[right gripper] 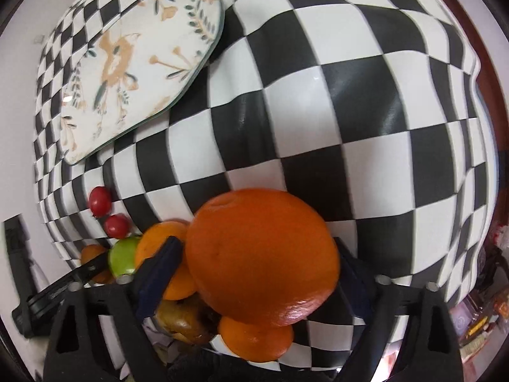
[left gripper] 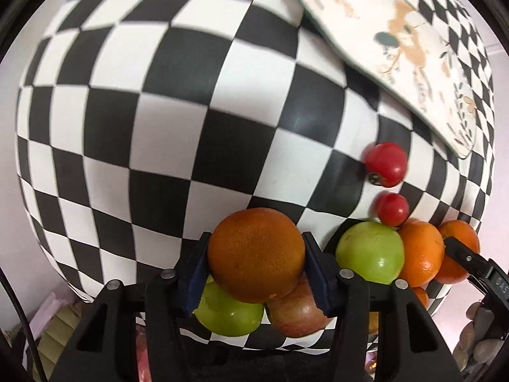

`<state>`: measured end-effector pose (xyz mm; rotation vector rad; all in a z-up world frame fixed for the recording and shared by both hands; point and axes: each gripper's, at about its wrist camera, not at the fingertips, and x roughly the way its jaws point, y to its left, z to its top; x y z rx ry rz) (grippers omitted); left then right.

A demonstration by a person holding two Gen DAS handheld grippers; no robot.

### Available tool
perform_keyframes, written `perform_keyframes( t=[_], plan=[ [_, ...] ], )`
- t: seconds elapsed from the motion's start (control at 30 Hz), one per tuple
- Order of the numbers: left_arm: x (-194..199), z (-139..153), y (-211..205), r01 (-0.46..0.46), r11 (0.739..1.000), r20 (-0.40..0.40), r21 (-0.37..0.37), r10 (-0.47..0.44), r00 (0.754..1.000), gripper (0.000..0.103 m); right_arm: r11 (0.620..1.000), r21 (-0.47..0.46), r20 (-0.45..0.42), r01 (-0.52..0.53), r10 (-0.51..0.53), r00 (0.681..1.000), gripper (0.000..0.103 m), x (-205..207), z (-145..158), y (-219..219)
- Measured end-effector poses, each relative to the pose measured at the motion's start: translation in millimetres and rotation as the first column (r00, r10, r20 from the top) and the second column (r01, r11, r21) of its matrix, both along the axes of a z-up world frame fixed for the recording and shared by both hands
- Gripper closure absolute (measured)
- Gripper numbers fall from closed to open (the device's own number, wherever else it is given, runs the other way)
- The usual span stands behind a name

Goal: Organize fruits
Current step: 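Grasp a tangerine with the left tool while the right tool grasps the large orange, then carry both oranges to the floral plate and release them onto it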

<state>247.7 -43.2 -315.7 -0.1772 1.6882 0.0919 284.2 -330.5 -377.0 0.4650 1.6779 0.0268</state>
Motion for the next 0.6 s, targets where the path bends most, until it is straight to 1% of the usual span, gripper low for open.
perform_keyframes(
  t=[0.03,0.07,0.23,0.3,0.37,0.4,0.43,0.47,0.5,0.53,0.6],
  plan=[
    [-1,5,-5,0.011,1.000,0.016,0.000,-0.011,1.000,0.051,1.000,0.000,0.006,-0.001,0.001,1.000,0.015,-1,0,1],
    [-3,2,2,0.020,1.000,0.029,0.006,-0.020,0.999,0.051,1.000,0.000,0.014,-0.004,0.004,1.000,0.015,-2,0,4],
    [-1,32,-20,0.062,0.998,0.101,0.016,-0.063,0.993,0.051,1.000,0.018,0.021,0.009,-0.010,1.000,0.016,-13,11,6],
    [1,46,-30,0.071,0.998,0.129,0.000,-0.070,0.989,0.051,0.999,0.037,0.037,0.018,-0.020,0.999,0.016,-14,23,-3],
    [14,66,-44,0.088,0.996,0.164,-0.029,-0.082,0.983,0.051,0.998,0.055,0.071,0.026,-0.030,0.997,0.016,-8,42,-5],
    [30,79,-46,0.093,0.995,0.174,-0.040,-0.085,0.981,0.051,0.997,0.067,0.092,0.024,-0.030,0.995,0.016,-2,51,-5],
    [40,86,-55,0.104,0.993,0.190,-0.053,-0.092,0.977,0.051,0.997,0.077,0.109,0.024,-0.032,0.993,0.016,6,61,-5],
    [54,91,-54,0.113,0.992,0.200,-0.064,-0.098,0.975,0.051,0.996,0.087,0.123,0.024,-0.034,0.992,0.016,16,70,-5],
    [67,94,-60,0.121,0.990,0.209,-0.073,-0.103,0.972,0.051,0.996,0.092,0.139,0.018,-0.030,0.990,0.016,28,78,-4],
    [93,99,-42,0.130,0.988,0.213,-0.080,-0.110,0.971,0.051,0.996,0.089,0.160,0.005,-0.019,0.987,0.016,44,86,-1],
    [121,97,-47,0.141,0.987,0.219,-0.077,-0.121,0.968,0.051,0.998,0.066,0.188,-0.023,0.010,0.982,0.016,74,92,6]
  ],
)
